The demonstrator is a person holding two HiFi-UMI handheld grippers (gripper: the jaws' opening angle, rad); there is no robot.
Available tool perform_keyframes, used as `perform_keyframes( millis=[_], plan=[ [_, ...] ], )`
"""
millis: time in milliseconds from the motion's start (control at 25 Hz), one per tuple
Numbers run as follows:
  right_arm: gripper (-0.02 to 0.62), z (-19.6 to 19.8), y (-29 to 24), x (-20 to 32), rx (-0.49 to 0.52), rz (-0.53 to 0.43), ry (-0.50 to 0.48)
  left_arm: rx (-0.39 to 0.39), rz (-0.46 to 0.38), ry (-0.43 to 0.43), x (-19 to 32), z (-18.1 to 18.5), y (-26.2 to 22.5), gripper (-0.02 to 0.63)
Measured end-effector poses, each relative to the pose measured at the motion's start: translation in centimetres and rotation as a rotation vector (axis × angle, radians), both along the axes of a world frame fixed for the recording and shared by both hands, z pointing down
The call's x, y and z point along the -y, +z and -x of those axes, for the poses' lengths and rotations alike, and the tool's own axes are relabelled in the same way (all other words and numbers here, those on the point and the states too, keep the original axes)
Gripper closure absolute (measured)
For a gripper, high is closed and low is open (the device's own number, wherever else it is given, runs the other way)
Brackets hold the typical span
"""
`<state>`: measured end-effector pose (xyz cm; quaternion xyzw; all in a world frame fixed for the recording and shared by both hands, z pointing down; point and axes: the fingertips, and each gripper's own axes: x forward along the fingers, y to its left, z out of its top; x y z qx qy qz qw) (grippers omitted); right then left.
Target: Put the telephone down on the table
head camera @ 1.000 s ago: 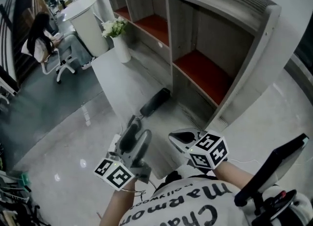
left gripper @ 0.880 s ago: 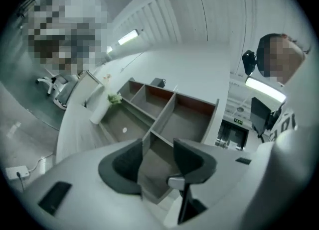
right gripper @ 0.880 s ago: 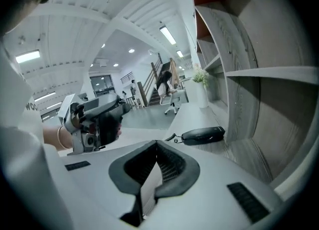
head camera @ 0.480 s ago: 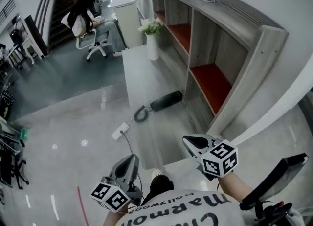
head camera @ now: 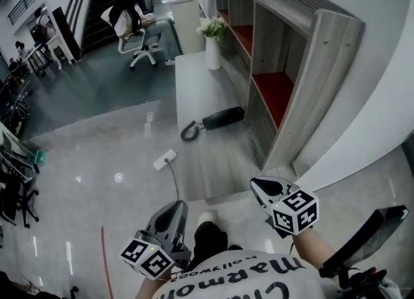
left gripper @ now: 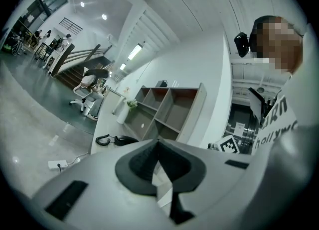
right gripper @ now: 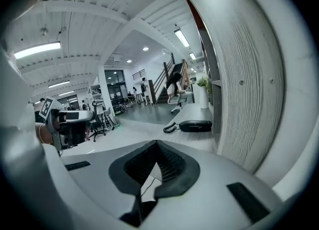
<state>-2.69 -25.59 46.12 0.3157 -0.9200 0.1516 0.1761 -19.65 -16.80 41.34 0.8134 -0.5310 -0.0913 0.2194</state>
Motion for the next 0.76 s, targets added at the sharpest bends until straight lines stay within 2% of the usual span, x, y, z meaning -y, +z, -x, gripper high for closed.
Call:
perform_keyframes(
  millis=[320, 760],
  plan=[
    [0.584, -1.3, -0.4, -1.7, -0.001, -0.023, 0.002, 0.012, -0.026, 0.001, -2.0, -1.5, -0.8, 0.595],
    [0.584, -1.0, -1.1, -2.3, -0.006, -0.037, -0.017, 0.014, -0.050, -0.011, -2.5, -1.3, -1.5, 0.595]
  ],
)
